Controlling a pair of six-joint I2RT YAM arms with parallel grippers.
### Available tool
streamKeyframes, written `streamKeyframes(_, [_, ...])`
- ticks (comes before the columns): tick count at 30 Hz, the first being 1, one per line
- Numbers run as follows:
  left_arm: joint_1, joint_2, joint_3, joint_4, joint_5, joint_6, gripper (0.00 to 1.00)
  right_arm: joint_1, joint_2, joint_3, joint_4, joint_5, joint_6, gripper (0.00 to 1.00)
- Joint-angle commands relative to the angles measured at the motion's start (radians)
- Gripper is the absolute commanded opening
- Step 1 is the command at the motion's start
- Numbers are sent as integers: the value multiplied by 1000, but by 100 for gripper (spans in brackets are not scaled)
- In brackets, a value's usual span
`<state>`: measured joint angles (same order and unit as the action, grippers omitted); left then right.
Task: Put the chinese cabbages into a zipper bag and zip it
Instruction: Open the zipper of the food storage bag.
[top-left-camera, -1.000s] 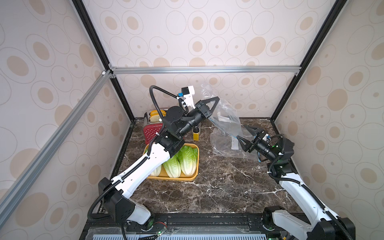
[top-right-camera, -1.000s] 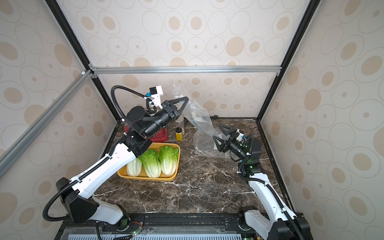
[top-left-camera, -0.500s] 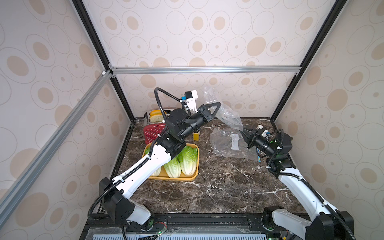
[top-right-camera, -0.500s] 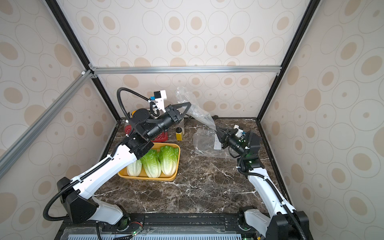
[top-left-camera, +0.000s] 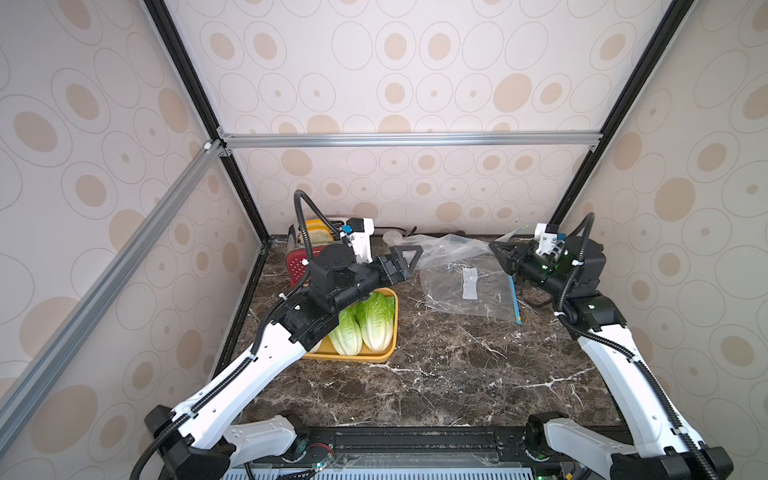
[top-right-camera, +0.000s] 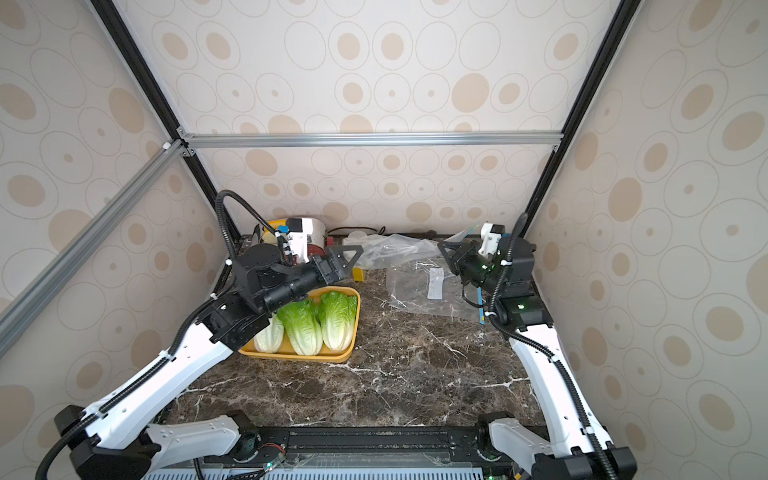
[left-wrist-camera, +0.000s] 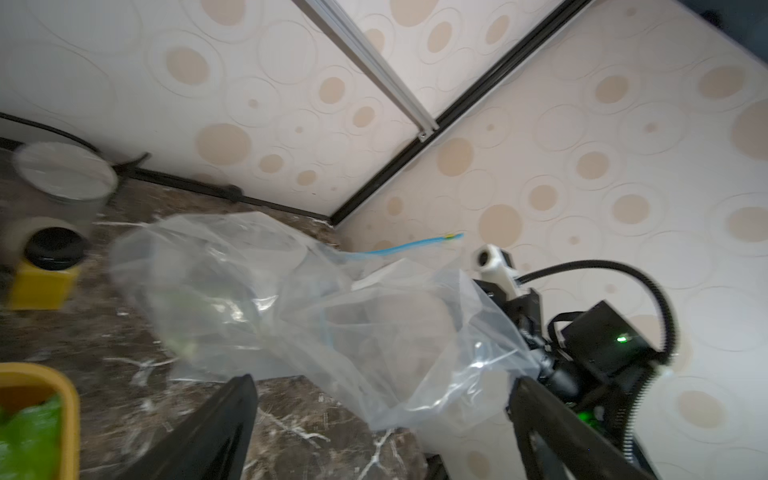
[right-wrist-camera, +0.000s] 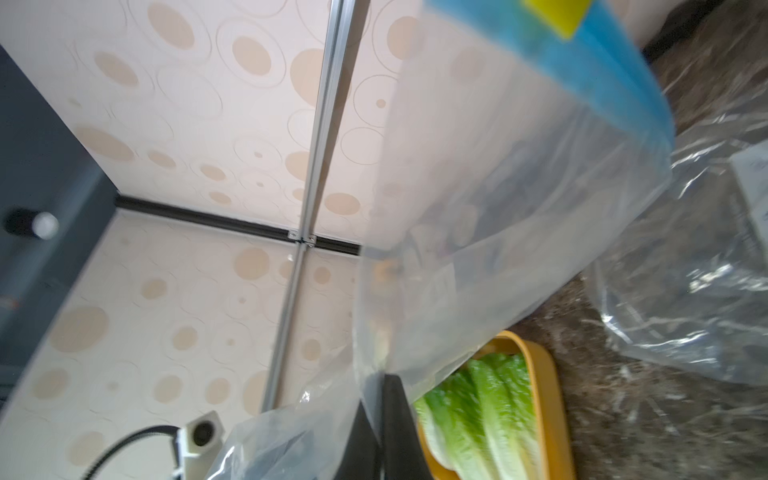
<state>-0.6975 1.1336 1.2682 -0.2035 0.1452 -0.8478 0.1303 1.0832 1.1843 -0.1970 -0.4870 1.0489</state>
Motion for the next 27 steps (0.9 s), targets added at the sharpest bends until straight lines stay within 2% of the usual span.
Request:
streamKeyframes(1, [10,-38,45,-267,-120,201,99,11,19,108,-270,32,-432,0])
streamKeyframes(5, [19,16,110,-284,-85,325,99,16,104,223,-411,-116,-729,0])
streamKeyframes(8, [21,78,131,-191,8,410,99,47,150,286,-523,-162,-927,0])
streamKeyframes(10, [43,110,139,-147,14,451,99,54,151,296,-559,-180,-1014,0])
streamKeyframes(12, [85,134,132,-75,84,511,99,54,141,295,-573,-182,-1082,0])
streamKeyframes(16, [140,129,14,184,171,721,99,58,134,305,-633,-263,-1224,0])
streamKeyframes(18, [165,167,52,188,274,819,99,62,144,325,-679,-325,-1287,0])
streamKeyframes(20, [181,212,108,180,433,879,99,80,152,342,-723,-340,-1342,0])
streamKeyframes(23, [194,275,191,131,559,955,99,102,150,356,-791,-332,-1417,0])
streamKeyframes(27, [206,365,332,3,725,1041,99,106,126,335,-783,-368,-1438,0])
